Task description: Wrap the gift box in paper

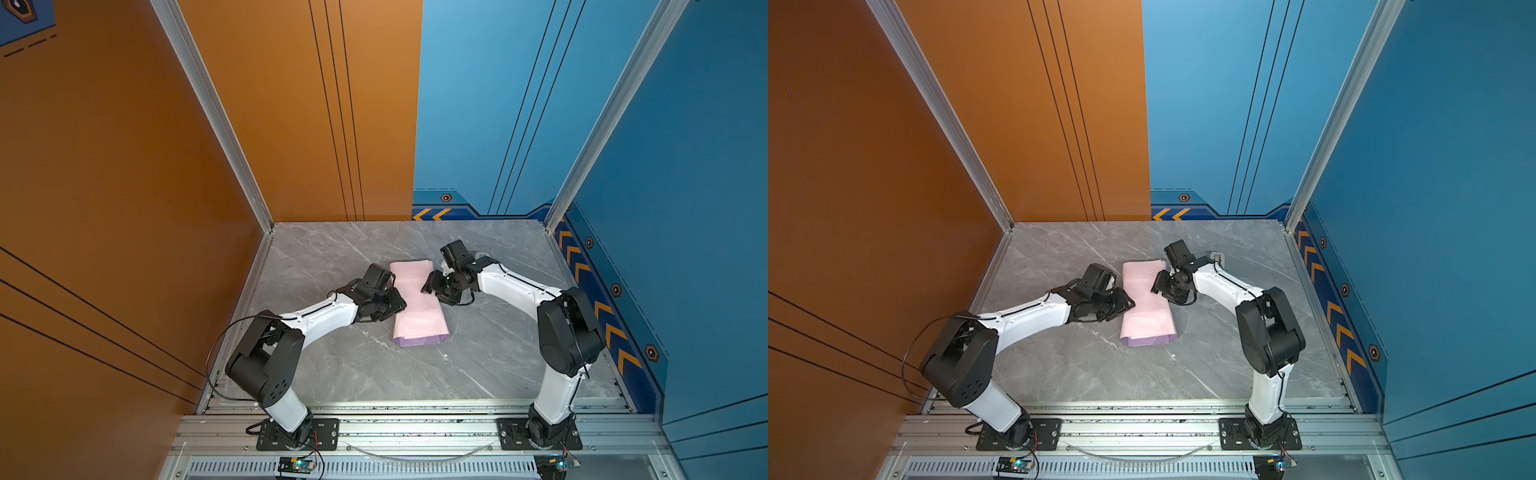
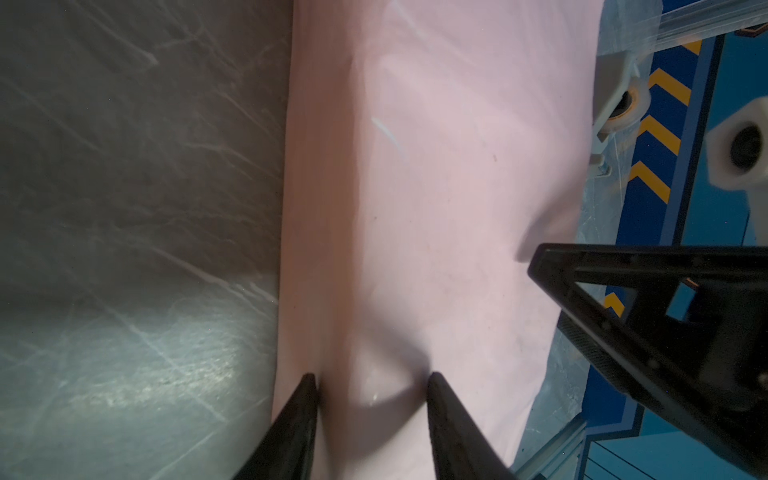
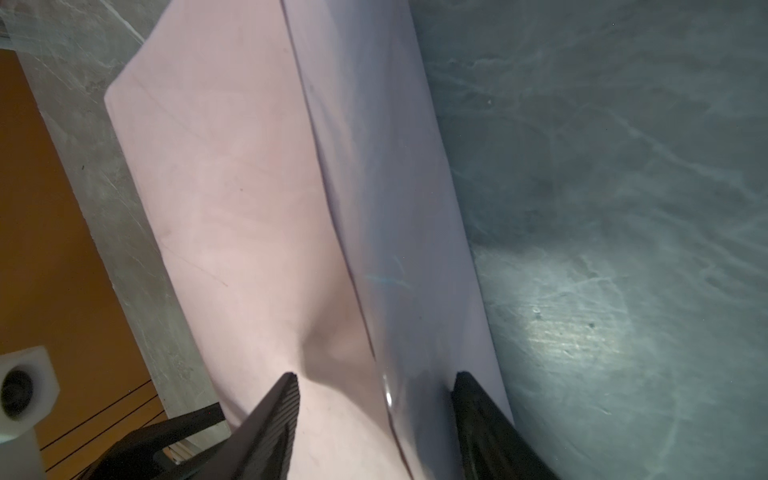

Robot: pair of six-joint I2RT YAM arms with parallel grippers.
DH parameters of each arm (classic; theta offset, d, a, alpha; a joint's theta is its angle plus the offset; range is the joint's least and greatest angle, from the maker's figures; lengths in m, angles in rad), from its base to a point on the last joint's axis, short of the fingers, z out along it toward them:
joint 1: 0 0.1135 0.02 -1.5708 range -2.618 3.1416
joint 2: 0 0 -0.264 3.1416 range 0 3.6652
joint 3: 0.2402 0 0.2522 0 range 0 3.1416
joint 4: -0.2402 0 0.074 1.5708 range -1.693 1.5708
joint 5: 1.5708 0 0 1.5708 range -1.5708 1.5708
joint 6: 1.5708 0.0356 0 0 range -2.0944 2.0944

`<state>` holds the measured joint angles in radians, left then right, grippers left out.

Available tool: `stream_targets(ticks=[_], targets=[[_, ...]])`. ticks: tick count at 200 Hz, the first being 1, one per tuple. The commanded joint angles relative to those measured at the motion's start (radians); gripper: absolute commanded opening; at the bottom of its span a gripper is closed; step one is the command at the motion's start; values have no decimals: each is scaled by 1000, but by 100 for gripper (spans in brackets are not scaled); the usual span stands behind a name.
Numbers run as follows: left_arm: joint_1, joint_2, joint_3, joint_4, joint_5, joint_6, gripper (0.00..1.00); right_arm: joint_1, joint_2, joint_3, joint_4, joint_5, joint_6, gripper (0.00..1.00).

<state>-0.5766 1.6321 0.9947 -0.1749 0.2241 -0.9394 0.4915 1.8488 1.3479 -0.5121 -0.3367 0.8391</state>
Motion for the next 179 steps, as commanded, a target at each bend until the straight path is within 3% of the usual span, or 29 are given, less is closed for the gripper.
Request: stream_targets(ticks=[1, 13, 31, 58, 109, 151, 165, 179], targets=[[-6, 8, 28, -5, -29, 21, 45, 11, -48, 9, -30, 21, -9, 61], [-1, 8, 60, -43, -27, 29, 47, 10, -42, 17, -57, 42, -25, 50], [8, -4, 75, -52, -35, 45, 50, 10, -36, 14, -68, 71, -34, 41], [32, -15, 107, -62, -53, 76, 54, 7, -30, 14, -80, 88, -43, 37], [46, 90, 154, -57, -47, 105, 54, 21, -33, 15, -62, 84, -31, 37], [19, 147, 160, -68, -68, 114, 45, 39, -37, 20, -45, 76, -15, 39], [16, 151, 158, -80, -84, 124, 44, 35, -40, 22, -47, 71, -22, 43], [16, 155, 155, -91, -99, 132, 43, 23, -54, 26, -52, 63, -36, 55]])
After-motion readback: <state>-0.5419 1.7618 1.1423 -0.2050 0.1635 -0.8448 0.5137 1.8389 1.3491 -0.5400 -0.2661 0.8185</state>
